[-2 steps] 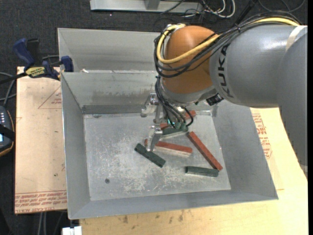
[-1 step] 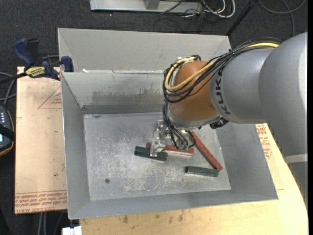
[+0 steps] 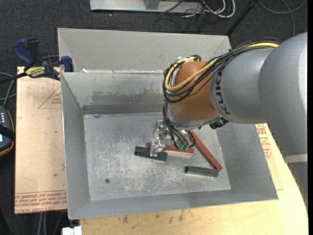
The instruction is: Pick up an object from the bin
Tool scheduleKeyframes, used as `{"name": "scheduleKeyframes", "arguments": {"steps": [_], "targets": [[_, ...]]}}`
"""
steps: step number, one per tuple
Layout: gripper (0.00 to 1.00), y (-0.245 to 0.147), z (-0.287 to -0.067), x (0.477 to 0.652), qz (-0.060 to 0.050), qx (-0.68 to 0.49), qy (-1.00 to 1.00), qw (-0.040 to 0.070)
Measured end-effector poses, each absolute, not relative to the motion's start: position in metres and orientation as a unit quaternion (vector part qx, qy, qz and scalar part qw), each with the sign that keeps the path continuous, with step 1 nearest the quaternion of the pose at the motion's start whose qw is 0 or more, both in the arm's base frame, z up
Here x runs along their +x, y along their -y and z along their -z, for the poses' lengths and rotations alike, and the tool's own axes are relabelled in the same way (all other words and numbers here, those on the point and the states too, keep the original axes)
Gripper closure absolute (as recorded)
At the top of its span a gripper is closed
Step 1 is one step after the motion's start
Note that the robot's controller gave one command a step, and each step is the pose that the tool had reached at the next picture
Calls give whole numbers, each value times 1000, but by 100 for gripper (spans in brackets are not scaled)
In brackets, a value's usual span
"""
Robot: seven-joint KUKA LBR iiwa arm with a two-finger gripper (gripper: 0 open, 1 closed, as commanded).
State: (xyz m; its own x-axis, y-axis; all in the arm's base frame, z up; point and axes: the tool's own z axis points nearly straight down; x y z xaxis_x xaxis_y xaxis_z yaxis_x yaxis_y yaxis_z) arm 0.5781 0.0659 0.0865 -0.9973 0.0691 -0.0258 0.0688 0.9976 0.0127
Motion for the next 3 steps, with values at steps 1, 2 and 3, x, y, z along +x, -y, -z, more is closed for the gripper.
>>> {"name": "scheduleKeyframes", "arguments": {"steps": [1, 2, 3], "targets": [[100, -74, -86, 616, -2, 32, -999, -1], [100, -52, -101, 651, -3, 59, -998, 6], [100, -49, -108, 647, 1, 64, -998, 1]]}}
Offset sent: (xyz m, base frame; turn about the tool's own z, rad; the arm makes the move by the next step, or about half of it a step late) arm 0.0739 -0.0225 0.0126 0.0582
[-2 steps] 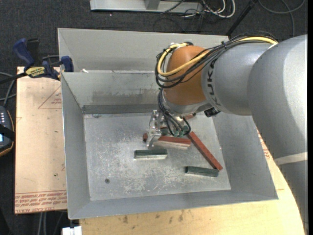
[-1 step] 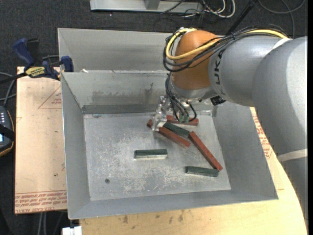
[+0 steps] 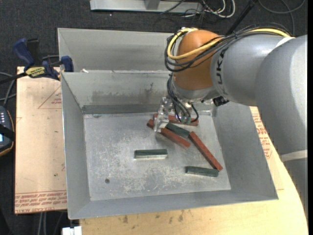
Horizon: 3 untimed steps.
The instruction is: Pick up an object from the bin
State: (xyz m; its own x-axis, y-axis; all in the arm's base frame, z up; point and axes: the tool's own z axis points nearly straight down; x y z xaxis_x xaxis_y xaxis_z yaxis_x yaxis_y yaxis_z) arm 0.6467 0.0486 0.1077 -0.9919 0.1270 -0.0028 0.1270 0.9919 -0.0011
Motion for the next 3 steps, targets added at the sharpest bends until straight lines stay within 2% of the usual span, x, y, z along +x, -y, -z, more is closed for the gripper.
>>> {"name": "scheduleKeyframes", "arguments": {"steps": [1, 2, 3], "targets": [[100, -68, -128, 653, -1, 78, -997, 1], [0, -54, -125, 656, 0, 72, -997, 1], [0, -55, -125, 656, -1, 71, -997, 1]]}}
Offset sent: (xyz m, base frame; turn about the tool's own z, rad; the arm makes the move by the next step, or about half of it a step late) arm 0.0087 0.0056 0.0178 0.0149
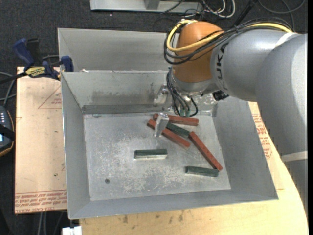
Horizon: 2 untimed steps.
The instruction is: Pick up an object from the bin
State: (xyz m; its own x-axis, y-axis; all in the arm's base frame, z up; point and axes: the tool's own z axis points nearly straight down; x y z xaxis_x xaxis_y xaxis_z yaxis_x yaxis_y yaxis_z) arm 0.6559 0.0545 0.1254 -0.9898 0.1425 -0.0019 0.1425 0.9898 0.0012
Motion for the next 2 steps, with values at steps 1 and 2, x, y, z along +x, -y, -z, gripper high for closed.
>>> {"name": "scheduleKeyframes", "arguments": {"steps": [1, 2], "targets": [[100, -15, -85, 633, -4, 63, -998, 19], [100, -15, -85, 633, -4, 63, -998, 19]]}}
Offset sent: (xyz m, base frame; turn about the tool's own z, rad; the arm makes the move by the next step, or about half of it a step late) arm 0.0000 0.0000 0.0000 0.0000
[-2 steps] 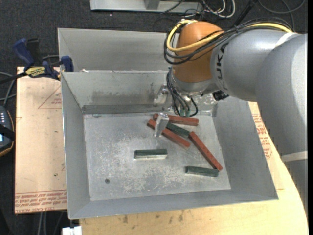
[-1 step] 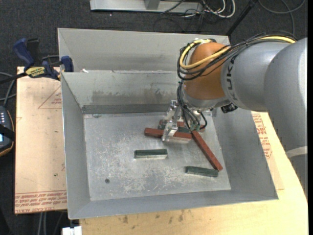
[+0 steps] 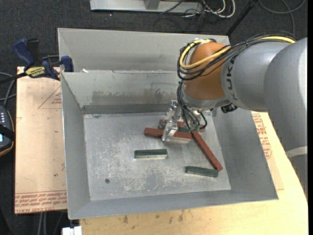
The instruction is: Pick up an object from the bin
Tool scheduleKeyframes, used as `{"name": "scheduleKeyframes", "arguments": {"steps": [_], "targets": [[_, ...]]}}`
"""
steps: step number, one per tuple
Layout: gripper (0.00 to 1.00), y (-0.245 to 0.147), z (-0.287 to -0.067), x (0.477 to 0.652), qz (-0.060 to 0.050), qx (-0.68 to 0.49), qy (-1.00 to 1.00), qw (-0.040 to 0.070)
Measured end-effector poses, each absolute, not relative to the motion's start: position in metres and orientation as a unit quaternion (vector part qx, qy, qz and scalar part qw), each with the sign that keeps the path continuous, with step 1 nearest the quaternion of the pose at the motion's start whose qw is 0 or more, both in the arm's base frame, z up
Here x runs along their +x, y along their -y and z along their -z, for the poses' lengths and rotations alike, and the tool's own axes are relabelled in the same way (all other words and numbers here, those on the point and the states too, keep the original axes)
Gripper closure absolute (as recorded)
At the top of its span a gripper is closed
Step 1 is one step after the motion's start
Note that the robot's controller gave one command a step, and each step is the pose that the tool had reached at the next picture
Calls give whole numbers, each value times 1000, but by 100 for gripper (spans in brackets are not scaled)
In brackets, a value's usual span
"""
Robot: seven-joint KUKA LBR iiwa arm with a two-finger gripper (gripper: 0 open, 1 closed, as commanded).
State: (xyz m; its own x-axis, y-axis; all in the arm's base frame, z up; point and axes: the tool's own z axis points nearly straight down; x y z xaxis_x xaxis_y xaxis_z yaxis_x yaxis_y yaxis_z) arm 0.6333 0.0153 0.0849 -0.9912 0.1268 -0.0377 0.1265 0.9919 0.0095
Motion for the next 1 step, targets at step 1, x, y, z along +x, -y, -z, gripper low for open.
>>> {"name": "scheduleKeyframes", "arguments": {"steps": [1], "targets": [[100, -13, -216, 649, -1, 65, -998, 2]]}}
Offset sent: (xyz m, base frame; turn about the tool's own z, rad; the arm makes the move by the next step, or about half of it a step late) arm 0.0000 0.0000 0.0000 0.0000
